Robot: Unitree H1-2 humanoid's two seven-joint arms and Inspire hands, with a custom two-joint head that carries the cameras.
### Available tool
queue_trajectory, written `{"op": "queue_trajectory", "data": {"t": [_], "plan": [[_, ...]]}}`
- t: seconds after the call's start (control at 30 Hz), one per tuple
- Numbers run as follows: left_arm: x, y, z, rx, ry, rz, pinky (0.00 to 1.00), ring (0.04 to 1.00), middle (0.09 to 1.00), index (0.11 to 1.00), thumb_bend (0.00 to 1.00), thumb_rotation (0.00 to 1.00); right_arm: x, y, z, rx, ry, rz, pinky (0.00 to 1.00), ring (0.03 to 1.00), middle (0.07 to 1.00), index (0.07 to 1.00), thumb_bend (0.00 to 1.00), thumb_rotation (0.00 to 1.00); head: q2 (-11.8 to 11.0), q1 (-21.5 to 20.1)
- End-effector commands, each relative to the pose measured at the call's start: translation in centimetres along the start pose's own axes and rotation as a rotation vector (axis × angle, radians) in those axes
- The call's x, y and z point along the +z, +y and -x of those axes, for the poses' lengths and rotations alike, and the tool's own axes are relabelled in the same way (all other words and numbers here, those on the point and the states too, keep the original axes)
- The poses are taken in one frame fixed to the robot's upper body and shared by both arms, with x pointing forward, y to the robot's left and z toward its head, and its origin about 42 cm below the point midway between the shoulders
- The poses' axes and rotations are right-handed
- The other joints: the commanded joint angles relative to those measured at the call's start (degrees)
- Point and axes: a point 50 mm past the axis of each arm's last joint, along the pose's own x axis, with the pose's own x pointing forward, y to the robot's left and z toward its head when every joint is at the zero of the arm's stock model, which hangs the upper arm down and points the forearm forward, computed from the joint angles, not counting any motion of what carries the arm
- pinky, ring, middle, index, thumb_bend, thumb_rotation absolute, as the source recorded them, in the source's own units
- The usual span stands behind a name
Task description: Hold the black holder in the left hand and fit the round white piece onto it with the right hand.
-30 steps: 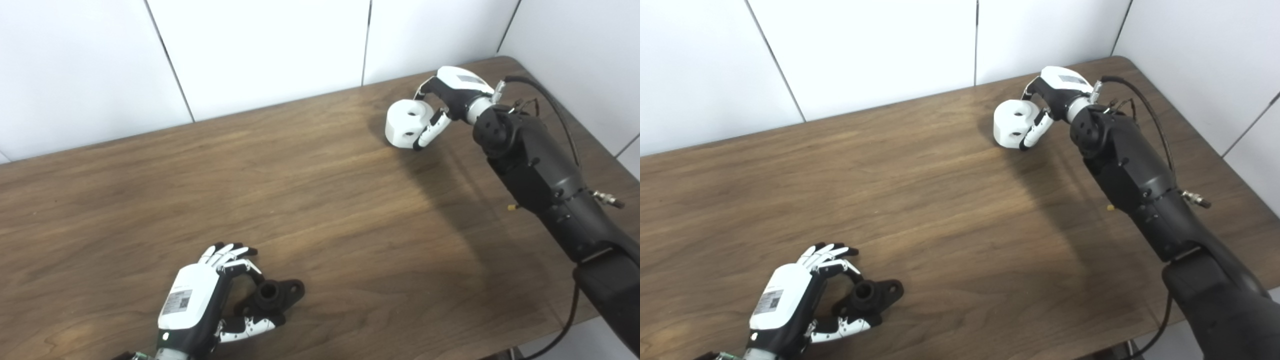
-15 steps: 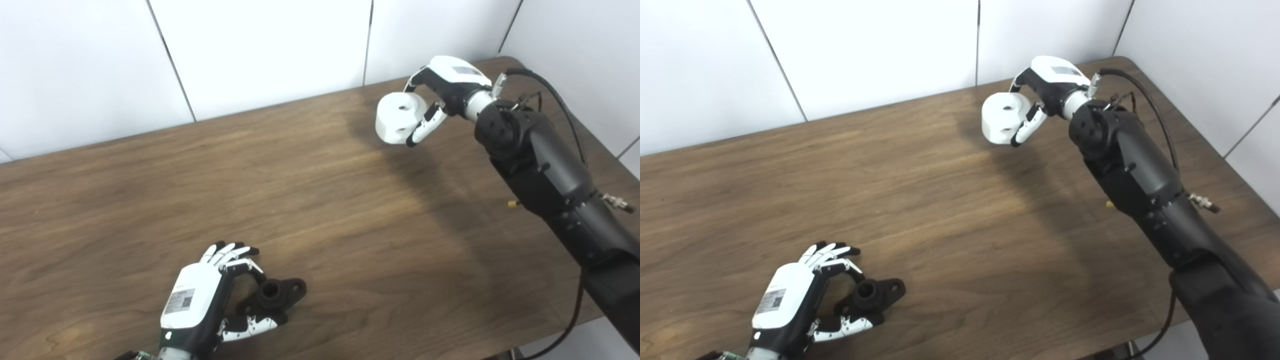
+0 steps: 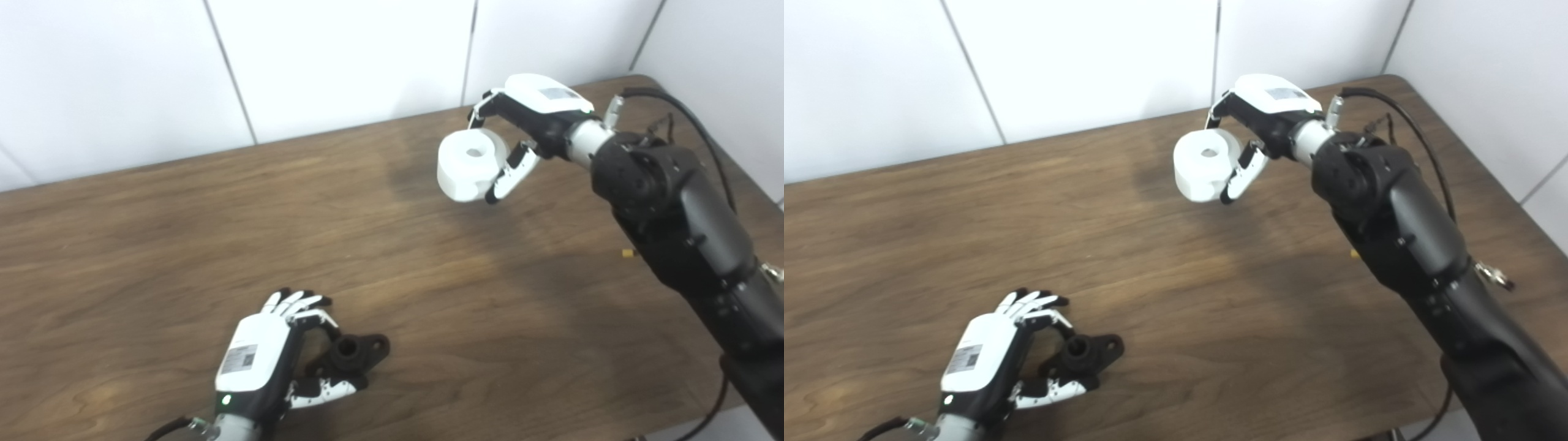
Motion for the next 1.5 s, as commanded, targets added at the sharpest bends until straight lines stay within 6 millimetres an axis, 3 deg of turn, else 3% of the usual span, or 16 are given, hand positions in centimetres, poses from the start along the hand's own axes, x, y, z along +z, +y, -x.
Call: {"op": "queue_trajectory", "data": {"t": [0.0,0.37,0.87,1.47], "plan": [[0.3,-0.8,-0.4,-0.046,0.008,-0.023,0.96,0.876,0.811,0.489,0.52,0.06,1.5,-2.0,0.8,-0.075,-0.035,0.020,0.87,0.933,0.811,0.485,0.52,0.14,0.4,0.3],[1.0,-0.9,-1.7,-0.040,0.004,-0.033,0.97,0.875,0.811,0.489,0.52,0.06,4.2,-0.6,3.5,-0.020,-0.126,-0.034,0.89,0.954,0.827,0.485,0.52,0.14,3.1,4.3],[1.1,-0.7,-2.7,-0.036,-0.006,-0.042,0.96,0.881,0.814,0.490,0.52,0.06,6.8,-0.4,6.6,0.042,-0.235,-0.020,0.90,0.970,0.827,0.485,0.52,0.15,5.9,4.3],[1.7,-0.2,-3.2,-0.041,0.004,-0.035,0.97,0.887,0.820,0.490,0.52,0.06,9.6,2.4,7.2,0.116,-0.313,-0.028,0.94,0.957,0.823,0.484,0.52,0.15,7.8,4.9]]}}
